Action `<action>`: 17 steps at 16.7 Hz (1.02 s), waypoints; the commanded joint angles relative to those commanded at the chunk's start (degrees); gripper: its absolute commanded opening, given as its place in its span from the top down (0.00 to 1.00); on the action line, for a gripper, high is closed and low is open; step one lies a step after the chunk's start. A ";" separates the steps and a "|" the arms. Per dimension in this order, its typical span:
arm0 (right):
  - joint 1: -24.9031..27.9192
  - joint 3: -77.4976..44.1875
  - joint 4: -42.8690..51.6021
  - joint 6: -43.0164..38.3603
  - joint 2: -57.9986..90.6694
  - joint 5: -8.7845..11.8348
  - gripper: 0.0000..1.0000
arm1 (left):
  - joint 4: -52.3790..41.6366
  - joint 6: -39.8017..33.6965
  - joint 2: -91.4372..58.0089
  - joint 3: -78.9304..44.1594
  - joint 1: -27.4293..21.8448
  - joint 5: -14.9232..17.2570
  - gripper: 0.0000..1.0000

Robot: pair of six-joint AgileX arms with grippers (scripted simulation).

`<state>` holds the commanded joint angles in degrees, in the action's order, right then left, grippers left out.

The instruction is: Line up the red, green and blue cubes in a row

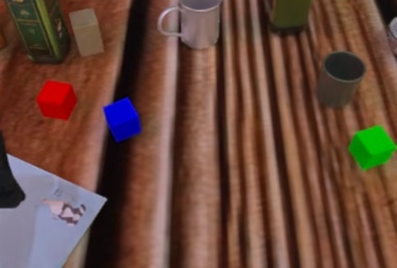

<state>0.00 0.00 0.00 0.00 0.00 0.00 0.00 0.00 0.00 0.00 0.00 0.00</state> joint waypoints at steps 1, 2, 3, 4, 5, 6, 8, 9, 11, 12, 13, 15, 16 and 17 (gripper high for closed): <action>0.00 0.00 0.00 0.00 0.00 0.00 0.00 | 0.00 0.00 0.00 0.00 0.00 0.00 0.00; 0.00 0.00 0.00 0.00 0.00 0.00 0.00 | 0.00 0.00 0.00 0.00 0.00 0.00 0.00; 0.00 0.00 0.00 0.00 0.00 0.00 0.00 | -0.38 0.05 -0.56 -0.57 0.00 -0.02 0.00; 0.00 0.00 0.00 0.00 0.00 0.00 0.00 | -1.16 0.15 -1.72 -1.73 -0.01 -0.04 0.00; 0.00 0.00 0.00 0.00 0.00 0.00 0.00 | -2.35 0.31 -3.48 -3.51 -0.05 -0.06 0.00; 0.00 0.00 0.00 0.00 0.00 0.00 0.00 | -3.92 0.51 -5.85 -5.88 -0.11 -0.06 0.00; 0.00 0.00 0.00 0.00 0.00 0.00 0.00 | -8.09 1.06 -12.38 -12.39 -0.31 -0.04 0.00; 0.00 0.00 0.00 0.00 0.00 0.00 0.00 | -10.63 1.39 -16.54 -16.45 -0.44 0.00 0.00; 0.00 0.00 0.00 0.00 0.00 0.00 0.00 | -16.47 2.15 -26.65 -25.81 -0.77 0.08 0.00; 0.00 0.00 0.00 0.00 0.00 0.00 0.00 | -19.71 2.56 -32.54 -30.95 -0.94 0.12 0.00; 0.00 0.00 0.00 0.00 0.00 0.00 0.00 | -23.10 2.99 -38.89 -36.29 -1.12 0.16 0.00; 0.00 0.00 0.00 0.00 0.00 0.00 0.00 | -30.16 3.87 -52.48 -47.40 -1.45 0.22 0.00; 0.00 0.00 0.00 0.00 0.00 0.00 0.00 | -33.76 4.31 -59.52 -53.01 -1.61 0.24 0.00; 0.00 0.00 0.00 0.00 0.00 0.00 0.00 | -37.36 4.74 -66.58 -58.57 -1.77 0.24 0.00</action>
<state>0.00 0.00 0.00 0.00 0.00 0.00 -37.36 4.74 -66.58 -58.57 -1.77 0.24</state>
